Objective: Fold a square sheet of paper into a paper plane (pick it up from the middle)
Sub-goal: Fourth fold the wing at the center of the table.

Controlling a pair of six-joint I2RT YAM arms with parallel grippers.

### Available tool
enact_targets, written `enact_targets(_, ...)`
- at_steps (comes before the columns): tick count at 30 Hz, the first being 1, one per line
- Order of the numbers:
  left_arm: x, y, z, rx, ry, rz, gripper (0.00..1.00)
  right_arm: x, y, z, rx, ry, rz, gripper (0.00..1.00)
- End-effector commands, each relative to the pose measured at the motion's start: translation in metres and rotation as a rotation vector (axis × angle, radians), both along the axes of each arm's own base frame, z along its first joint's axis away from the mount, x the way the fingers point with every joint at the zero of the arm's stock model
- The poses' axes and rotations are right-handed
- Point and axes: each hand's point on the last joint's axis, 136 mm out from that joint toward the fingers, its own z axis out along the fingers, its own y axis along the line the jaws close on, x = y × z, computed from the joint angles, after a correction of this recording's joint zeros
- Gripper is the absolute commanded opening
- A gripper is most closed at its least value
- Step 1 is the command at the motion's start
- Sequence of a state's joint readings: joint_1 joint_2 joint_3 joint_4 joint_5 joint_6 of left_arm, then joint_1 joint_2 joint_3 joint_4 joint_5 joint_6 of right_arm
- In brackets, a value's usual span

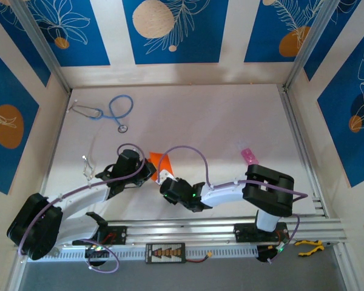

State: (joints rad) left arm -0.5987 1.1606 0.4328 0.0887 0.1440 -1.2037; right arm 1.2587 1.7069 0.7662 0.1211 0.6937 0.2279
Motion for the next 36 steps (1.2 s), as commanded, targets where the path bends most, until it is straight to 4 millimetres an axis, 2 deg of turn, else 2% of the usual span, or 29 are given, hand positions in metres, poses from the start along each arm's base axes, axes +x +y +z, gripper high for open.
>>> enact_targets(1,0.004,-0.003,0.007,-0.009,-0.019,0.003,0.04,0.009,0.010,0.012,0.055,-0.025,-0.027,0.18)
enact_targets(14,0.004,0.001,0.009,0.007,-0.027,0.012,0.07,0.006,0.002,0.009,0.074,0.013,-0.039,0.04)
enact_targets(16,0.004,0.001,0.010,0.009,-0.031,0.012,0.13,0.006,0.001,0.009,0.083,0.027,-0.042,0.03)
enact_targets(19,0.003,0.004,0.014,0.024,-0.040,0.011,0.32,0.006,-0.001,0.008,0.114,0.063,-0.056,0.02)
enact_targets(21,0.002,0.010,0.020,0.055,-0.052,0.014,0.43,0.004,0.000,0.009,0.168,0.121,-0.049,0.02)
enact_targets(24,0.000,0.023,0.027,0.094,-0.074,0.042,0.49,-0.003,0.005,0.010,0.294,0.274,-0.027,0.02)
enact_targets(30,-0.008,0.036,0.030,0.098,-0.093,0.078,0.52,-0.008,0.006,0.013,0.488,0.553,-0.033,0.02)
enact_targets(36,-0.008,0.032,0.026,0.073,-0.084,0.074,0.52,-0.007,0.001,0.007,0.541,0.689,-0.079,0.02)
